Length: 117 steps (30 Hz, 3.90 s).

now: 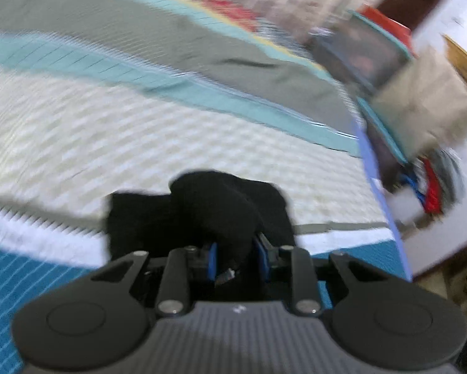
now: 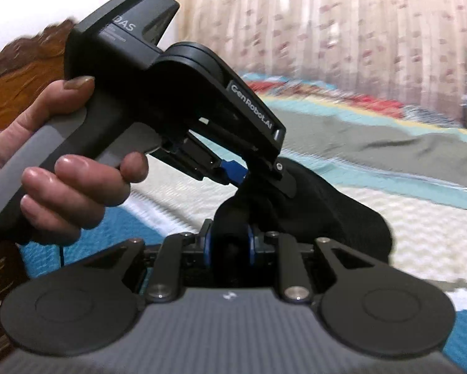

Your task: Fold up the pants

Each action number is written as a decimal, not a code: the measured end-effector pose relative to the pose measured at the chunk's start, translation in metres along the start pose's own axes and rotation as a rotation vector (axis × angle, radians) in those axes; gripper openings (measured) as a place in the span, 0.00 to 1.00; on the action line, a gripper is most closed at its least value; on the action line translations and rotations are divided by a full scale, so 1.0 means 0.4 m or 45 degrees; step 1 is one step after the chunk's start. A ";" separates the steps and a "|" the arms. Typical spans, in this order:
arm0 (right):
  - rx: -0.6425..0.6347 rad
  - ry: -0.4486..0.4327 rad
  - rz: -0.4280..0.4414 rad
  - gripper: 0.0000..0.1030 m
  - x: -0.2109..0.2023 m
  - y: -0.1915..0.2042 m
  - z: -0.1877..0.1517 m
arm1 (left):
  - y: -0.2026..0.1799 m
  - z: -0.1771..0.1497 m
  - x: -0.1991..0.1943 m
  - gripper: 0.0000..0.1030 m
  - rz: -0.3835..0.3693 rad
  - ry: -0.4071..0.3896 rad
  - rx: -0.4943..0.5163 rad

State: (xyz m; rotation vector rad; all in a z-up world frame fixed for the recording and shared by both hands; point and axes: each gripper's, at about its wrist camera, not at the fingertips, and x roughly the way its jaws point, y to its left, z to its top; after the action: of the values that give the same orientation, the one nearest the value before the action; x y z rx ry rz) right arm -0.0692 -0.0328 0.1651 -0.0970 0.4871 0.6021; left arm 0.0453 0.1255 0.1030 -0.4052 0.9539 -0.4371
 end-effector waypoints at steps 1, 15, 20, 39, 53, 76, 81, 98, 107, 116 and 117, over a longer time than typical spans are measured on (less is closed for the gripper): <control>-0.001 0.039 0.018 0.23 0.029 0.001 -0.007 | 0.030 -0.009 0.009 0.23 0.025 0.006 -0.033; 0.514 0.067 0.215 0.40 -0.077 -0.266 -0.021 | 0.103 -0.121 -0.026 0.87 0.080 -0.089 -0.144; 0.678 0.229 0.172 0.22 -0.020 -0.308 -0.090 | 0.065 -0.161 0.021 0.85 0.275 -0.022 -0.029; 0.910 0.146 0.108 0.88 -0.047 -0.515 -0.173 | 0.217 -0.161 0.102 1.00 -0.040 0.130 -0.404; 0.984 0.123 0.497 0.44 0.052 -0.522 -0.041 | 0.120 -0.021 0.080 0.42 -0.103 -0.032 -0.166; 1.175 0.110 0.042 0.79 0.196 -0.674 -0.104 | 0.123 0.129 0.284 0.93 0.345 -0.127 -0.204; 1.072 0.198 -0.054 0.69 0.156 -0.604 -0.122 | 0.060 0.023 0.223 0.93 0.525 -0.087 -0.075; 0.628 0.325 -0.290 0.68 -0.121 -0.286 -0.294 | -0.173 -0.421 0.141 1.00 0.738 0.020 0.216; 0.626 0.209 -0.259 0.68 -0.208 -0.257 -0.300 | -0.212 -0.482 0.087 1.00 0.789 0.018 0.276; 0.704 0.106 -0.261 0.76 -0.278 -0.287 -0.220 | -0.291 -0.424 -0.028 1.00 0.779 -0.173 0.332; 0.725 0.097 -0.251 0.78 -0.286 -0.294 -0.211 | -0.299 -0.415 -0.039 1.00 0.783 -0.185 0.339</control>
State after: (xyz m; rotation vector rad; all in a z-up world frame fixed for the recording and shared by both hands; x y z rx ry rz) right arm -0.1192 -0.2083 0.1379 0.3710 0.6975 0.2509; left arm -0.1240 0.0103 0.0889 0.1051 0.8154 0.0298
